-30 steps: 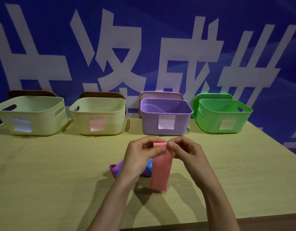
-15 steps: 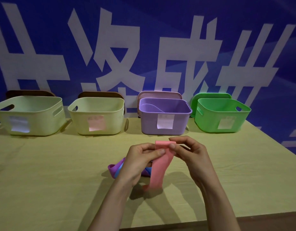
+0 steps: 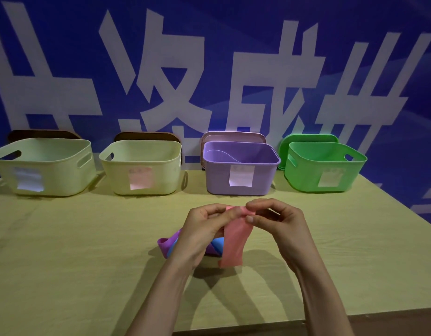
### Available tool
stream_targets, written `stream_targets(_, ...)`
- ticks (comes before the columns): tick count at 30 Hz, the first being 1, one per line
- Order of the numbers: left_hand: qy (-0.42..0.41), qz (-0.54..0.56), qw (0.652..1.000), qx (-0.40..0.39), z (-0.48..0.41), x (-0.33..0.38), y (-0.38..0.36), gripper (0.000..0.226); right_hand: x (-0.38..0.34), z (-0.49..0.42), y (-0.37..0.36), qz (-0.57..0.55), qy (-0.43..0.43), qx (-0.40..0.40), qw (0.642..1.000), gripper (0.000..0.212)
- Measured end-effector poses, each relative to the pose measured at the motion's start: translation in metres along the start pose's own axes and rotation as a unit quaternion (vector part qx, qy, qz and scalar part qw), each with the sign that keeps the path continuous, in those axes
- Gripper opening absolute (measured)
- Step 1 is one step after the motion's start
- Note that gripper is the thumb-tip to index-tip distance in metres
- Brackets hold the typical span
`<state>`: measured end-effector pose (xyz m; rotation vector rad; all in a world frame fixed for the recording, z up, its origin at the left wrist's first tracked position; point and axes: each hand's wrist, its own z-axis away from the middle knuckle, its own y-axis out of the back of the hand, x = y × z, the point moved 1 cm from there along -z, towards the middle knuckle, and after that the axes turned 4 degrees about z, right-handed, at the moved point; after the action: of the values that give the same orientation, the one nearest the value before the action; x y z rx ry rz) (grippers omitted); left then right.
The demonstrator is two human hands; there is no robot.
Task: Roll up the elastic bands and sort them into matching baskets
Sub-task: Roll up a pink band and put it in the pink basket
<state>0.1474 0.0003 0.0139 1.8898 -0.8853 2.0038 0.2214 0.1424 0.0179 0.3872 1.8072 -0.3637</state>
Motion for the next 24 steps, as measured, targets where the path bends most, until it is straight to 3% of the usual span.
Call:
stream_targets(6, -0.008, 0.011, 1.000, 0.007, -0.004, -0.003, 0.000, 0.025, -0.003, 0.002, -0.002, 0.009, 0.002, -0.035, 0.999, 0.028)
stream_targets(10, -0.020, 0.006, 0.999, 0.025, -0.005, -0.006, 0.000, 0.038, 0.001, 0.000, -0.003, 0.049, 0.008, 0.005, 0.999, 0.023)
stream_targets(15, -0.031, -0.030, 0.998, 0.041, -0.005, -0.003, 0.000, 0.054, 0.002, -0.001, -0.002, 0.147, 0.048, -0.021, 0.988, 0.016)
stream_targets(24, 0.005, 0.003, 1.000, -0.028, -0.007, -0.009, 0.000, 0.032, 0.007, -0.007, -0.005, 0.102, 0.036, 0.029, 0.994, 0.006)
